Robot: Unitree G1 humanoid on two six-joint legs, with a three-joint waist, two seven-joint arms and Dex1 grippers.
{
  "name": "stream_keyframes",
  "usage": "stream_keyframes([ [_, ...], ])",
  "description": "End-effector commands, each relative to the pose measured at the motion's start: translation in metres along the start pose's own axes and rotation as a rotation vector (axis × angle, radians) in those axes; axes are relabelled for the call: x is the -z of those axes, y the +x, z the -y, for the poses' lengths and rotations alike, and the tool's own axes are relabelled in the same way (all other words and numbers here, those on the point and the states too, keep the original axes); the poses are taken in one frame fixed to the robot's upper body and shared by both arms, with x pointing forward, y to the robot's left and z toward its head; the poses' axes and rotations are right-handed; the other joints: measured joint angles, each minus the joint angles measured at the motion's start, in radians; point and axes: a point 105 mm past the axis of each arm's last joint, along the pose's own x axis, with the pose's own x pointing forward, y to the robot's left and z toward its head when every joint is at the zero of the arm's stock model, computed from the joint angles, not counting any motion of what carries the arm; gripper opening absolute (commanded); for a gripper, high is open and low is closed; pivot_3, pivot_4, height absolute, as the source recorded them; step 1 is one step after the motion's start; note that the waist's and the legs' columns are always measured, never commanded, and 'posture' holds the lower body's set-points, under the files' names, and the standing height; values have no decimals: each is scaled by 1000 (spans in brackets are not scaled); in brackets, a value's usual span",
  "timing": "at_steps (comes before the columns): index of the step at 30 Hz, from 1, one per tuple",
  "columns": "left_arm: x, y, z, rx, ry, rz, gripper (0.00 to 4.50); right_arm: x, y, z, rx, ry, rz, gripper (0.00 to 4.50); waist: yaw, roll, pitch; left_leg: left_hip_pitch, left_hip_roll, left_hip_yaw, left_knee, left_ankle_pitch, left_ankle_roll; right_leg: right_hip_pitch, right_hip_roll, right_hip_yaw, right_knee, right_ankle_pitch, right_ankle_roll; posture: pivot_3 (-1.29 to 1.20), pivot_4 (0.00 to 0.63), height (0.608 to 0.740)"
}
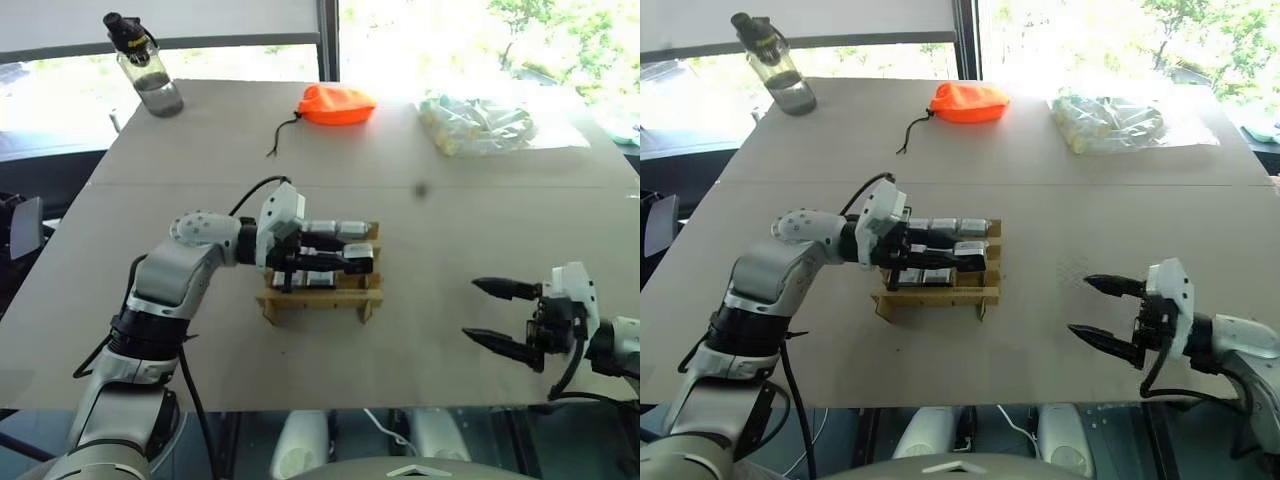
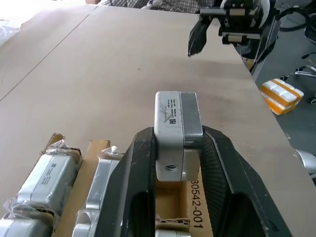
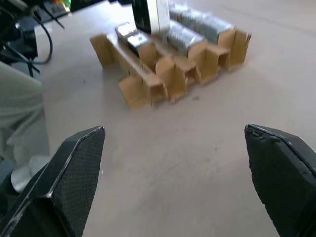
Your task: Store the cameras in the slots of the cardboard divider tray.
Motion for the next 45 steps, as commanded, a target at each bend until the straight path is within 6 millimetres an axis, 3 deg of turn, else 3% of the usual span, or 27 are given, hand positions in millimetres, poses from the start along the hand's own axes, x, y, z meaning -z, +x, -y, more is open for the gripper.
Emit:
stream_keyframes([
  [1, 2, -4, 5, 2, 72, -28, 681, -12, -7, -5, -15, -37, 34, 4476, 0, 0, 0, 0, 0, 0, 0, 0, 0, 0, 0, 0, 0, 0, 0, 0, 150, 740],
  [19, 36, 2, 5, -18, 102, -108, 681, -14, -14, -6, -42, -48, 63, 4476, 1, 0, 0, 0, 0, 0, 0, 0, 0, 0, 0, 0, 0, 0, 0, 0, 150, 740],
  [33, 39, 0, 5, -19, 51, -100, 681, -15, -13, -4, -60, -59, 86, 4476, 1, 0, 0, 0, 0, -1, 0, 0, 0, 0, 0, -1, 0, 0, 0, 0, 150, 740],
  [35, 36, 0, 6, -9, 31, -81, 1713, -14, -13, -4, -59, -58, 86, 4500, 0, 0, 0, 0, 0, 0, 0, 0, 0, 0, 0, 0, 0, 0, 0, 0, 150, 740],
  [37, 30, -1, 8, 4, 27, -57, 2282, -13, -13, -4, -58, -56, 86, 4500, 0, 0, 0, 0, 0, -1, 0, 0, 0, 0, 0, 0, 1, 0, 0, 0, 150, 740],
  [41, 12, -10, 0, -75, 43, 13, 4413, -11, -13, -6, -56, -44, 88, 4500, 0, 0, 0, 0, 0, -1, 0, 0, 0, 0, 0, 0, 1, 0, 0, 0, 150, 740],
  [45, -6, -41, 5, -198, -28, 108, 4467, -5, -15, -1, -31, -39, 83, 4500, -4, 0, 0, 0, 2, -1, 0, 0, 0, 0, 0, 0, 0, 0, 0, 0, 150, 740],
])
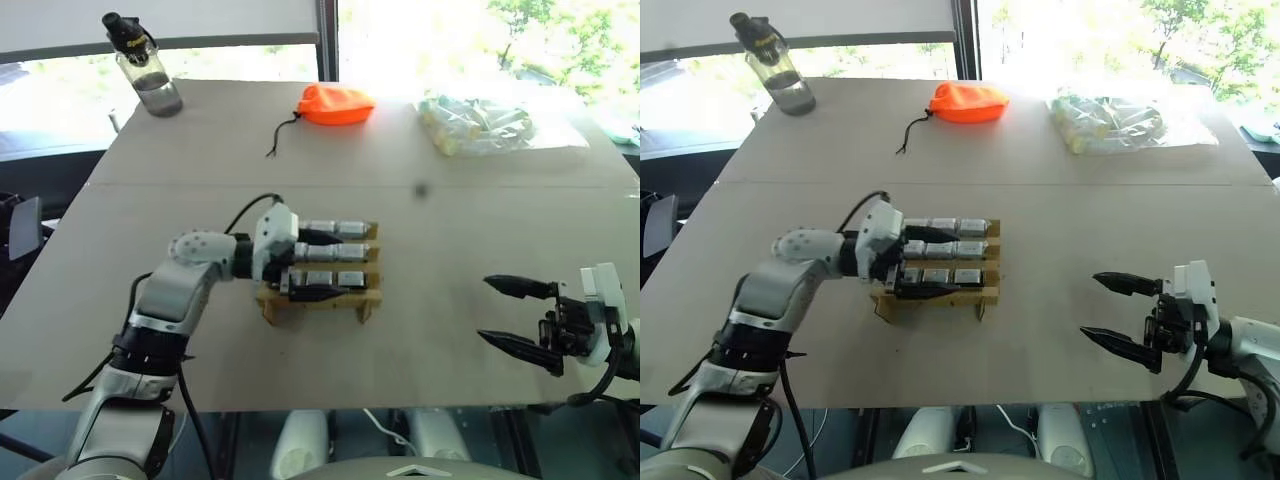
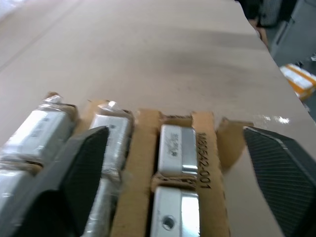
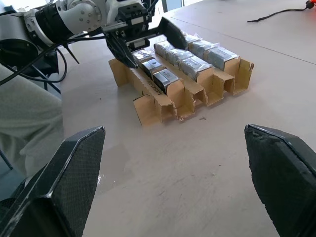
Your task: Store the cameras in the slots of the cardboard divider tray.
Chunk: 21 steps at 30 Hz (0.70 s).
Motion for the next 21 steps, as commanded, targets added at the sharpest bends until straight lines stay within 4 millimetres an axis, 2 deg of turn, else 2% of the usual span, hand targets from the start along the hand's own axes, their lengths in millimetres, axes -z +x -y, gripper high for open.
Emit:
stream_keyframes([
  [1, -22, -31, 1, -131, -24, 81, 4467, -2, -5, 7, 35, -29, 16, 4500, -1, 0, 0, 0, 0, 0, 0, 0, 0, 0, 0, 0, 0, 0, 0, 0, 150, 740],
  [6, 2, -74, 22, -285, -112, 33, 4467, 5, -13, 28, 85, 8, 51, 4500, -2, 0, 0, 1, 1, 1, 0, 0, 0, 0, -1, 0, 0, 0, 0, 0, 150, 740],
  [10, 38, -104, 30, -454, -157, -75, 4467, 12, -19, 50, 135, 14, 62, 4500, 5, 0, -1, 2, 0, 2, 0, 0, 0, 0, -1, 1, 0, 0, 0, 0, 150, 740],
  [18, 74, -129, 53, -637, -176, -150, 4467, 34, -25, 67, 136, -4, -22, 4500, 3, 0, -1, 1, 0, 1, 0, -1, 1, 0, -2, 0, 0, 0, -1, 0, 150, 740],
  [21, 81, -136, 59, -676, -181, -160, 4467, 41, -29, 73, 152, -12, -43, 4500, 1, 0, -1, 1, 0, 3, 0, -1, 1, 0, -2, 0, 0, 0, -1, 0, 150, 740],
])
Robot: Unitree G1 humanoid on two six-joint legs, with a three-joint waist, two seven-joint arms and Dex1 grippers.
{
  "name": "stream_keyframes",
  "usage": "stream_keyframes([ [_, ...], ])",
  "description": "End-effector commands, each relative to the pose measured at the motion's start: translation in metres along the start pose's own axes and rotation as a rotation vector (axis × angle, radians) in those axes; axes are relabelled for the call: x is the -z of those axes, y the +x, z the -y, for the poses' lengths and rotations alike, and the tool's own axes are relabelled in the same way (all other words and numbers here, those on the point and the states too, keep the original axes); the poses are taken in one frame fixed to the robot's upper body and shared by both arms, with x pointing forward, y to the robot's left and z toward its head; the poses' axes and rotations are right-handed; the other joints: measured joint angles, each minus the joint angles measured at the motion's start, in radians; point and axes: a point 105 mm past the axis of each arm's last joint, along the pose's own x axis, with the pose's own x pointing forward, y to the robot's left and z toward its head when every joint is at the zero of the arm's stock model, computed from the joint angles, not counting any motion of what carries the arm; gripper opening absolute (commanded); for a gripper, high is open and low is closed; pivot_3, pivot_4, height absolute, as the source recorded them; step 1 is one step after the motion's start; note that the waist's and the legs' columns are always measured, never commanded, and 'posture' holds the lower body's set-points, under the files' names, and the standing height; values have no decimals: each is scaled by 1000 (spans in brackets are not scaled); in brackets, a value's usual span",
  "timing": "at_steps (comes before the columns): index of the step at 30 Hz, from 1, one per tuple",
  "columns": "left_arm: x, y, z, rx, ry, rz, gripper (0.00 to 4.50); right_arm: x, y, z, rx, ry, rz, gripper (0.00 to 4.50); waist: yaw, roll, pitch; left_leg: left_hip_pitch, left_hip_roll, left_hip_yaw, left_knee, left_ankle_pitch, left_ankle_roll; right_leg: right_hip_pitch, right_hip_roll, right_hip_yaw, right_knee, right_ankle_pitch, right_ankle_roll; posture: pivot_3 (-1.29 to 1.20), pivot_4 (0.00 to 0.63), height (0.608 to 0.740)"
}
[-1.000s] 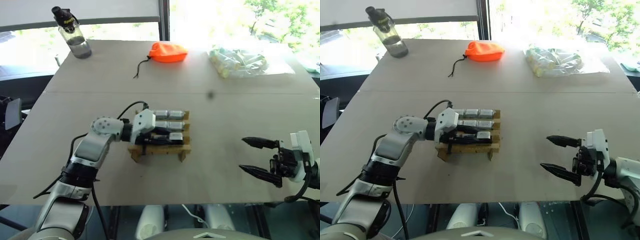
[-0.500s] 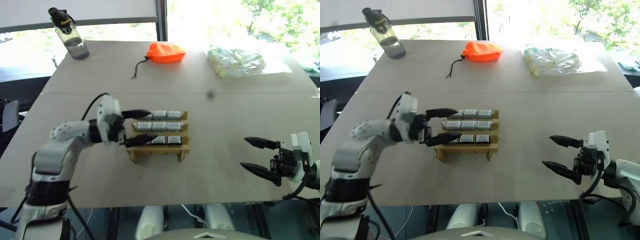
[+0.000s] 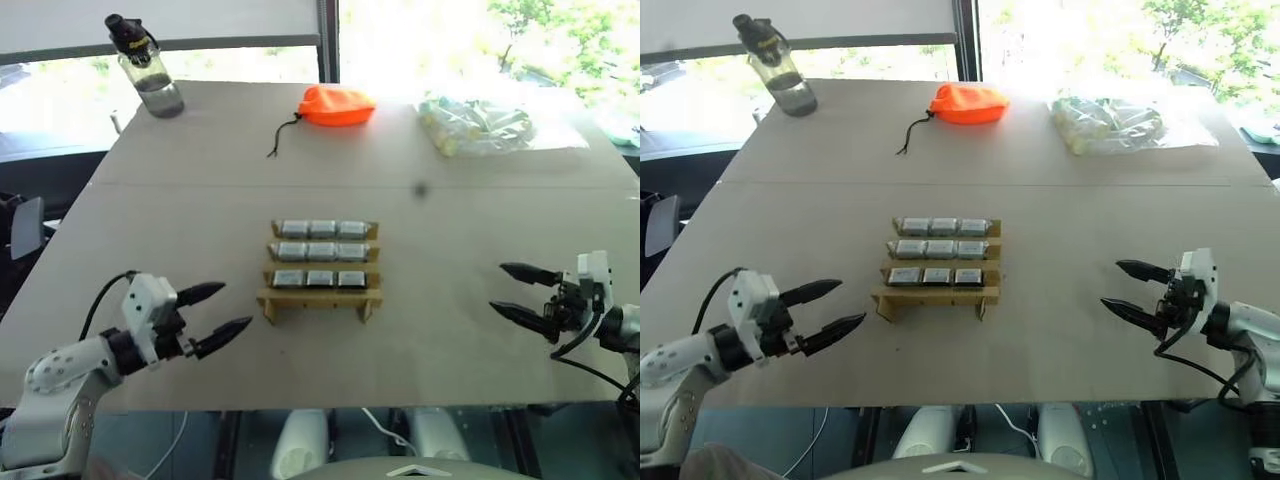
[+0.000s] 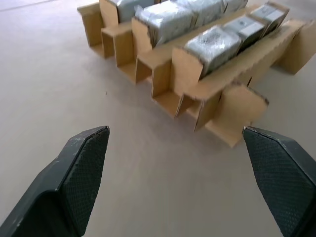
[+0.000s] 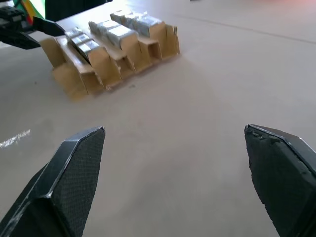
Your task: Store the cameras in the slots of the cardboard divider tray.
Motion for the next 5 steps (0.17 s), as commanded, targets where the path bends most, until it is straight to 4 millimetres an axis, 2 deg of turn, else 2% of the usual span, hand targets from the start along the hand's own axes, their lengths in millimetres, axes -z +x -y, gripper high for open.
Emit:
stream_keyframes([
  [1, -1, -10, -6, -60, 41, 16, 4467, -1, -3, 5, -4, -49, -10, 4500, 1, 0, 0, 0, 0, 0, 0, 0, 0, 0, 0, 0, 0, 0, 0, 0, 150, 740],
  [5, 1, -11, -6, -67, 41, 21, 4467, 2, -3, 5, -11, -51, -16, 4500, 3, 0, 0, 0, 0, -1, 0, -2, 3, 0, 0, -1, 0, 0, 0, 0, 150, 740],
])
